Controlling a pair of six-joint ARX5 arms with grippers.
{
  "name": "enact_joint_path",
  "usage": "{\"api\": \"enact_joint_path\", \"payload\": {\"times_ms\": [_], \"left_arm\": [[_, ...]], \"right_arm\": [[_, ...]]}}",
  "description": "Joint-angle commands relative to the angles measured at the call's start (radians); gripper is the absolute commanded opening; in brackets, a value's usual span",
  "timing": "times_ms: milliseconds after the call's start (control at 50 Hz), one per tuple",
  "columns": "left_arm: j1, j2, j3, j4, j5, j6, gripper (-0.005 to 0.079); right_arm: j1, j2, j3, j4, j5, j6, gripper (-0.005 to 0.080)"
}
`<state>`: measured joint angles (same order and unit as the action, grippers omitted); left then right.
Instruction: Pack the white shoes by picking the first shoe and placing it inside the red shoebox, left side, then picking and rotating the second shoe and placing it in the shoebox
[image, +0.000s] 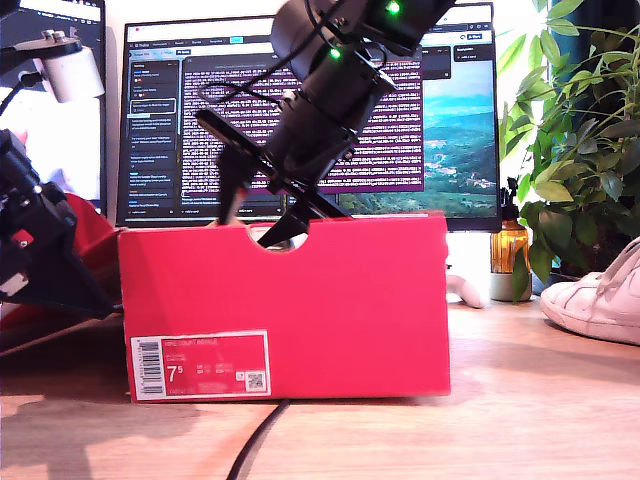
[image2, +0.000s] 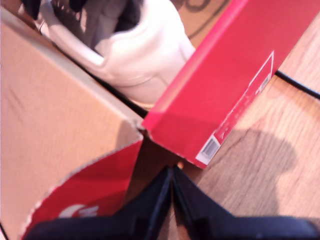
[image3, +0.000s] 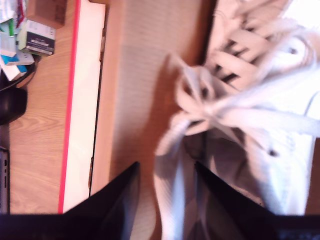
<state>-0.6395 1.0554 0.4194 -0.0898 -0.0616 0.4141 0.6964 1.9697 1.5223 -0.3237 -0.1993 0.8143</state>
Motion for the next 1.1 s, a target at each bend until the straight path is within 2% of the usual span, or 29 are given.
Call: {"api": "enact_joint_path", "payload": {"times_ms": [0, 240, 400, 560, 620, 700, 760, 800, 920, 1080], "left_arm": [[-0.002, 0.004, -0.004, 0.008, 0.001, -0.006, -0.0018], [-0.002, 0.004, -0.004, 0.008, 0.002, -0.006, -0.0018], [-0.002, 0.004, -0.004, 0.008, 0.002, -0.006, -0.0018], [-0.002, 0.004, -0.004, 0.008, 0.002, -0.006, -0.0018], [-0.002, 0.004, -0.004, 0.008, 0.002, -0.006, -0.0018], [-0.002, 0.004, -0.004, 0.008, 0.002, -0.006, -0.0018], [-0.002, 0.004, -0.004, 0.008, 0.002, -0.006, -0.0018], [-0.002, 0.004, -0.004, 0.008, 0.002, -0.006, -0.0018], [-0.002, 0.004, -0.004, 0.008, 0.002, -0.006, -0.0018], [-0.002, 0.004, -0.004, 0.008, 0.002, -0.006, -0.0018]], "right_arm": [[0.007, 0.007, 0.052, -0.017, -0.001, -0.007, 0.0311], [-0.048, -0.012, 0.232, -0.254, -0.001, -0.087, 0.0312], [-0.126, -0.012, 0.341, -0.483, -0.031, -0.108, 0.036], [-0.202, -0.012, 0.392, -0.681, -0.017, -0.141, 0.0361], [-0.223, -0.015, 0.392, -0.745, 0.031, -0.121, 0.0361], [-0.249, -0.019, 0.392, -0.827, 0.166, -0.063, 0.0361], [-0.266, -0.023, 0.392, -0.887, 0.232, 0.022, 0.0361], [-0.279, -0.024, 0.392, -0.93, 0.257, 0.111, 0.0361], [-0.31, -0.026, 0.392, -1.035, 0.338, 0.234, 0.036], [-0.327, -0.046, 0.391, -1.04, 0.406, 0.231, 0.036]]}}
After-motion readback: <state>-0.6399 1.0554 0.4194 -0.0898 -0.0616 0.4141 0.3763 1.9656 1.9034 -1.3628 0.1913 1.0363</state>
